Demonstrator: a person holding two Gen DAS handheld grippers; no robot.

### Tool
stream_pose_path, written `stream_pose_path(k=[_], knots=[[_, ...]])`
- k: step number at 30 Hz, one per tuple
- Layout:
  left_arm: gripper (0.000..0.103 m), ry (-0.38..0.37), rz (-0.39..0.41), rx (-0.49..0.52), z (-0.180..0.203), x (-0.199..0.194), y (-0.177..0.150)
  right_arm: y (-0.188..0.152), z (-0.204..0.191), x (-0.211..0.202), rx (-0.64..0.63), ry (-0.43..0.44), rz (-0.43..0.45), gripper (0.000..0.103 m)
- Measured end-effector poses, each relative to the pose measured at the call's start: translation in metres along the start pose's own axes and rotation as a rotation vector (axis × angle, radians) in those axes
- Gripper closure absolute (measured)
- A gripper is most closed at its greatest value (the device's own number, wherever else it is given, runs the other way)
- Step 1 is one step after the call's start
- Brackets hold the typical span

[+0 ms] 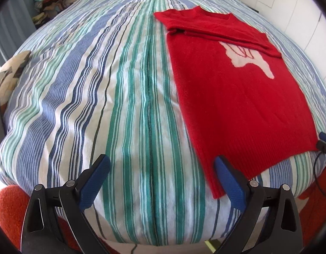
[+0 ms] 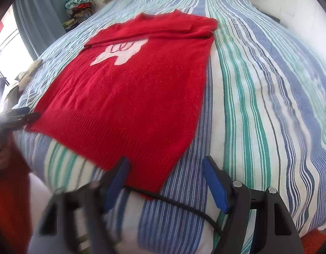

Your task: Fold small clothes

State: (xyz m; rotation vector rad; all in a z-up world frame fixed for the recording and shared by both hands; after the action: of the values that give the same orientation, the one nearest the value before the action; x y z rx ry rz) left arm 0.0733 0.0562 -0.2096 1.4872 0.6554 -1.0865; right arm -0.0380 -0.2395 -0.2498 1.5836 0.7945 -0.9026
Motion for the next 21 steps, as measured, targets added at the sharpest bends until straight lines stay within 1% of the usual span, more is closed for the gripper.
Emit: stream_pose_path(k=[3,4,6,7,8,10,11,13,15,16,17,18,19,21], knots=[[0.004,-0.132,0.014,-0.042,0.008,-0.008,-0.002,0.003,0.005,-0.03,0.05,0.036,0.071,0.032],[0.005,-0.172,0.006,-0.044,0.014,-0.005,0.0,0.006,0.005,-0.038,0.069,0.063,0.093,0.032],[0.009,-0.231,-0.011,-0.042,0.025,0.005,0.003,0.011,0.005,-0.045,0.104,0.129,0.102,0.032],[0.016,-0.248,-0.022,-0.035,0.032,0.01,0.005,0.013,0.005,-0.043,0.133,0.165,0.083,0.032],[0.021,-0.252,-0.038,-0.027,0.037,0.016,0.006,0.013,0.007,-0.038,0.174,0.203,0.055,0.032],[0.021,-0.253,-0.039,-0.016,0.043,0.022,0.008,0.009,0.009,-0.026,0.272,0.298,0.003,0.032],[0.021,-0.259,-0.039,-0.021,0.045,0.024,0.008,0.006,0.009,-0.019,0.307,0.324,-0.021,0.033],[0.023,-0.273,-0.045,-0.054,0.045,0.026,0.009,0.0,0.008,-0.007,0.33,0.343,-0.052,0.033],[0.04,-0.278,-0.052,-0.063,0.047,0.028,0.009,-0.003,0.003,0.005,0.331,0.364,-0.066,0.04],[0.062,-0.276,-0.061,-0.051,0.048,0.029,0.009,-0.004,-0.001,0.011,0.34,0.397,-0.082,0.057],[0.092,-0.292,-0.078,-0.047,0.05,0.03,0.008,-0.007,-0.006,0.016,0.348,0.426,-0.102,0.079],[0.099,-0.315,-0.099,-0.059,0.052,0.031,0.007,-0.007,-0.008,0.021,0.349,0.428,-0.121,0.089],[0.1,-0.328,-0.099,-0.077,0.05,0.029,0.008,-0.007,-0.009,0.022,0.347,0.431,-0.128,0.095],[0.1,-0.38,-0.082,-0.128,0.047,0.017,0.015,-0.001,-0.007,0.013,0.354,0.434,-0.092,0.095]])
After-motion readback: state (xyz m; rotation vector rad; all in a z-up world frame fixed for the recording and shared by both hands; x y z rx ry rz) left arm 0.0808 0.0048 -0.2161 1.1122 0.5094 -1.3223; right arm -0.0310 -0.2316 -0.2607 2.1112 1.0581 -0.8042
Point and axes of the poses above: each gripper's, at about its wrist camera, not at the fingertips, and x roughly the way its jaws point, z to its right, y to its top, the point moved 9 cm from there along x, roughly the way its jaws point, and after that the axes turned 1 degree about -z, right-handed, at the moved point
